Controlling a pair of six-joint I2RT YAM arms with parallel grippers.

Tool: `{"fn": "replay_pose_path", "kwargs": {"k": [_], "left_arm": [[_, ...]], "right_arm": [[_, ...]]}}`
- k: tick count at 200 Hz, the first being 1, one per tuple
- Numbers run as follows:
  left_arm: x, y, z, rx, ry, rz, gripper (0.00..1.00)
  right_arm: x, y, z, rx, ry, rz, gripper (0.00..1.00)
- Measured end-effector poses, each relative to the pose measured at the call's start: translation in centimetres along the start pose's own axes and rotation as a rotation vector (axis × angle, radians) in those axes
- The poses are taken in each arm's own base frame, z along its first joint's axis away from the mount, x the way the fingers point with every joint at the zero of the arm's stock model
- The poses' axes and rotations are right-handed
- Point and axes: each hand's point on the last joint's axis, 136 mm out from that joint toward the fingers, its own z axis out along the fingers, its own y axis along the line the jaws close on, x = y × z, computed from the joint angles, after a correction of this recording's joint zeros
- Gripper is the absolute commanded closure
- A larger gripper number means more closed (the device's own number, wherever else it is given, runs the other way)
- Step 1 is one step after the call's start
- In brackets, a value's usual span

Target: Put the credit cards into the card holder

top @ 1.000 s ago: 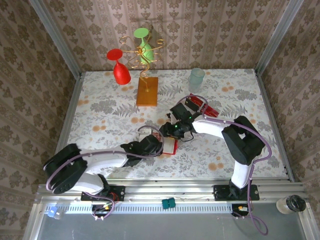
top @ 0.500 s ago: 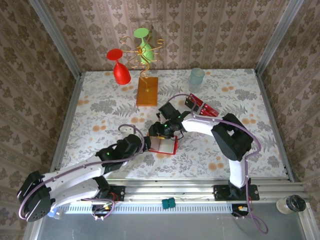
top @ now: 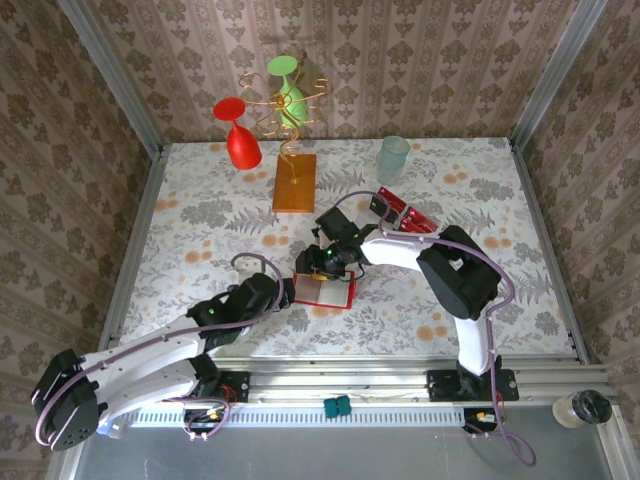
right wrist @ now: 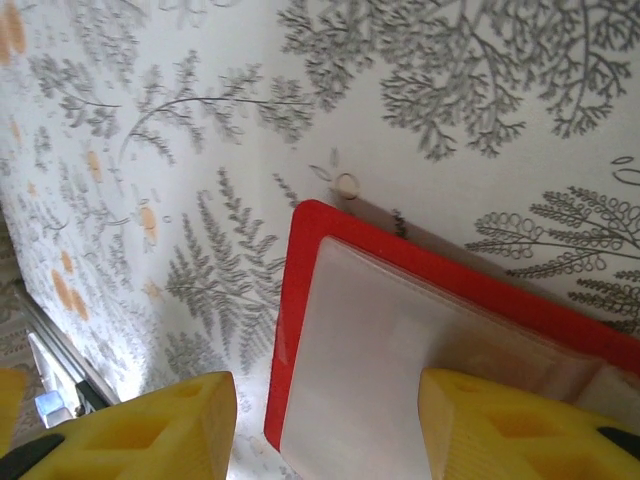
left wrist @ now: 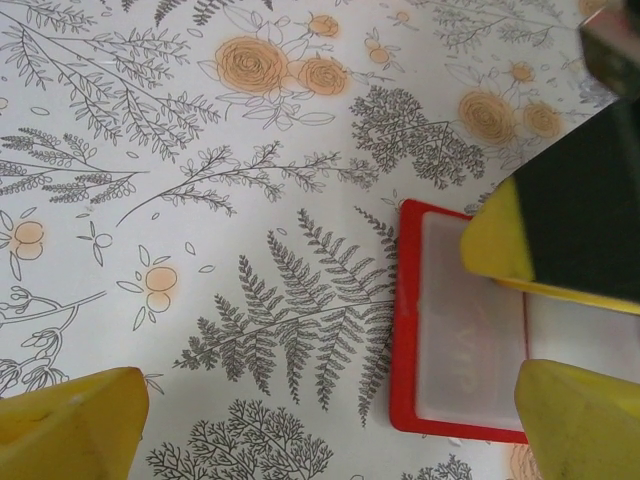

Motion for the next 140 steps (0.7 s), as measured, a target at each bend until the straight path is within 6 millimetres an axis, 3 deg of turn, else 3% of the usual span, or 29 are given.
{"fn": "replay_pose_path", "kwargs": {"k": [31,58,90,119,140], "left_arm": [[0.6,0.1,0.7,-0.020,0.023,0.015,0.04],[1.5,0.2,1.5,-0.039,0.052,0.032,0.04],[1.7,-0.3,2.3,-0.048,0.072,0.048,0.04],[0.8,-1.9,2.9,-0.030,0.069,0.059,0.03],[0.1,-2.9,3.5,-0.021,0.069,0.071,0.03]], "right_arm": [[-0.6,2.0,-4.0,-0.032,-0.069,-0.047,0.48],[-1.0,1.8,-7.8,0.013,-0.151,-0.083,0.47],[0.1,-2.3,-10.1,0.194,-0.203,-0.109,0.46],[2.3,-7.2,-9.8,0.350,-0.162,-0.103,0.47],[3.6,-9.3,-9.5,0.405,-0.131,-0.099,0.50]]}}
